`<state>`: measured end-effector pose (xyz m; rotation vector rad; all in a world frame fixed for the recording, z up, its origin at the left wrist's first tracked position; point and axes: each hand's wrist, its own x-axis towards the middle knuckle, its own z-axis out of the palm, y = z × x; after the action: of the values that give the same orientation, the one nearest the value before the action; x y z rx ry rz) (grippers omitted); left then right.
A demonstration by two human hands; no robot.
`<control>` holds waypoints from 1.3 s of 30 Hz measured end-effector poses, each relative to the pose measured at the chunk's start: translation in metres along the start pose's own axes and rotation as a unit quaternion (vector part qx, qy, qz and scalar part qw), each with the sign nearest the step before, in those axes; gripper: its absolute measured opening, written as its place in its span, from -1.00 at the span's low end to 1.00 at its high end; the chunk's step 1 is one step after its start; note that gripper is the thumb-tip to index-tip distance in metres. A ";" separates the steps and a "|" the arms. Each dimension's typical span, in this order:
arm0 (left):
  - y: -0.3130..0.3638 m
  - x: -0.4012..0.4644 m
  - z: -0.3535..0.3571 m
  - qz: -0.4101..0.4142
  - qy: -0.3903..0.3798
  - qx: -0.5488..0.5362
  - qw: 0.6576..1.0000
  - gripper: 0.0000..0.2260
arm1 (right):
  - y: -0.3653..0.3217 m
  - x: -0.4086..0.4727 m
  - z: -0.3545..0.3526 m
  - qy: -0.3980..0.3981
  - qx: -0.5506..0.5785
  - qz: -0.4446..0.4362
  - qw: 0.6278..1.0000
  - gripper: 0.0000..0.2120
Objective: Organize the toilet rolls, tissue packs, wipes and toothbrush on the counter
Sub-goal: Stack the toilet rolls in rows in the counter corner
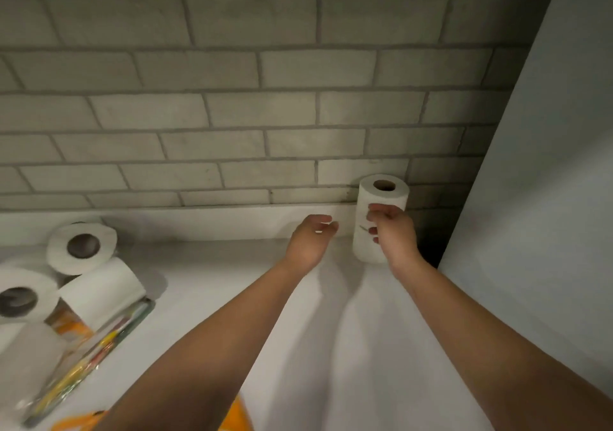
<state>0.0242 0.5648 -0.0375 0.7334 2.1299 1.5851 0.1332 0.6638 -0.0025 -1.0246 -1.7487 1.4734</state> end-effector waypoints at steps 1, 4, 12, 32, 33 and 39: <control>-0.004 -0.007 -0.010 0.003 0.009 0.010 1.000 -0.72 | 0.001 -0.008 0.008 -0.018 -0.002 -0.001 1.000 -0.86; -0.024 -0.035 -0.055 -0.008 0.044 0.033 0.998 -0.74 | 0.004 -0.033 0.042 -0.080 -0.012 0.009 0.997 -0.81; -0.072 -0.081 -0.178 -0.056 0.148 0.185 0.970 -0.70 | 0.013 -0.095 0.137 -0.248 -0.046 0.040 0.967 -0.88; -0.127 -0.086 -0.325 -0.071 0.115 0.666 0.733 -0.30 | 0.016 -0.146 0.336 -0.383 -0.096 0.075 0.916 -0.64; -0.128 -0.085 -0.325 -0.066 0.116 0.664 0.736 -0.29 | 0.016 -0.145 0.341 -0.393 -0.100 0.075 0.911 -0.63; -0.125 -0.074 -0.336 -0.048 0.115 0.618 0.776 -0.32 | 0.020 -0.139 0.354 -0.425 -0.073 0.102 0.897 -0.61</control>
<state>-0.1370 0.2367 -0.0607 0.7257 3.2041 -0.0332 -0.0940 0.3695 -0.0833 -0.6685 -2.4231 2.1604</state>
